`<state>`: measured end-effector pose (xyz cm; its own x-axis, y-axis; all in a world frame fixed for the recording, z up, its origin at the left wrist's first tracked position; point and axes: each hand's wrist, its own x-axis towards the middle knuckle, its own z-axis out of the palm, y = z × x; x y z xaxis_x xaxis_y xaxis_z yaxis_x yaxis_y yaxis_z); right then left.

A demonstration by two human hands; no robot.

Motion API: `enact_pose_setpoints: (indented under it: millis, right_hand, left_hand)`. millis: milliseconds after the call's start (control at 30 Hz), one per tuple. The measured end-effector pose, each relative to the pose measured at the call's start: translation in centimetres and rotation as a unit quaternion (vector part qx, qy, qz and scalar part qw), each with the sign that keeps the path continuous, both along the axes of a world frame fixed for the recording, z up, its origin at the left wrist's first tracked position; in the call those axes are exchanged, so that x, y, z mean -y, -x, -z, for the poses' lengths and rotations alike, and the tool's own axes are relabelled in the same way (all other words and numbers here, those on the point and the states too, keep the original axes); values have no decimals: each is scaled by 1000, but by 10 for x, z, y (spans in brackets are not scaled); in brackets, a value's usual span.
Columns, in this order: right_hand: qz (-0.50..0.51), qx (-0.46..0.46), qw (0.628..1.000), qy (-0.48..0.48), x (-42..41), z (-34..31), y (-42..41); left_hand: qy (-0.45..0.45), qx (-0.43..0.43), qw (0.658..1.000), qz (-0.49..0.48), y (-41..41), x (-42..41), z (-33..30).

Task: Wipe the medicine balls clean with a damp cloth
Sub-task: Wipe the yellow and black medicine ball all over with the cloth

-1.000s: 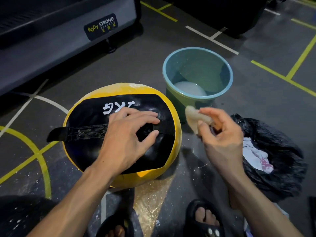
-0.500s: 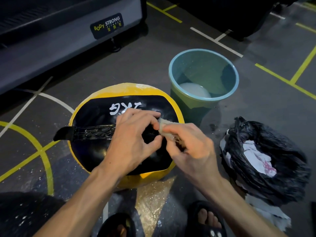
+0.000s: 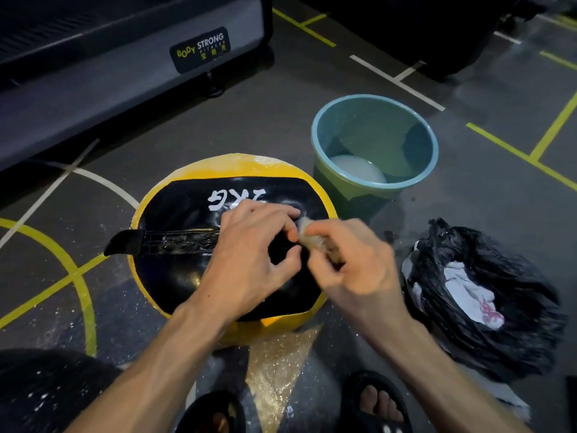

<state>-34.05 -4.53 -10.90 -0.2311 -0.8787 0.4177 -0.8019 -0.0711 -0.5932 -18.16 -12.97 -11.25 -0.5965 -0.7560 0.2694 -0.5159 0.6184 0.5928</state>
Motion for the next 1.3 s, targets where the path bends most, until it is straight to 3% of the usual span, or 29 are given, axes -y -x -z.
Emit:
enact_pose_setpoints:
  millis: [67, 200, 333, 433, 633, 767, 900, 1067, 1233, 1300]
  right_hand:
    - [-56, -13, 998, 12, -2, 1, -2]
    - [63, -18, 998, -23, 9, 8, 28]
    - [-45, 44, 998, 1, -3, -1, -2]
    - [-7, 110, 994, 13, 4, 1, 1]
    - [-78, 73, 994, 30, -6, 2, -12]
    - [50, 140, 987, -60, -11, 6, 22]
    - [102, 230, 968, -11, -18, -6, 30]
    - [45, 200, 978, -30, -5, -6, 7]
    - [-32, 54, 997, 54, -8, 8, -8]
    - [-92, 22, 995, 24, -18, 14, -14]
  left_hand:
    - [-2, 8, 1000, 2, -3, 1, 0]
    - [-4, 10, 1000, 5, 1, 0, 0]
    - [-23, 2, 1000, 8, -4, 3, -3]
    - [-30, -2, 999, 21, -4, 6, -6]
    - [-28, 33, 999, 28, -5, 3, -2]
    - [-19, 35, 998, 39, -4, 6, -2]
    - [-42, 30, 998, 46, -7, 13, -4]
    - [-50, 19, 998, 30, -4, 14, -3]
    - [-37, 26, 999, 30, -5, 12, 0]
    - [-28, 34, 999, 31, -3, 11, 1]
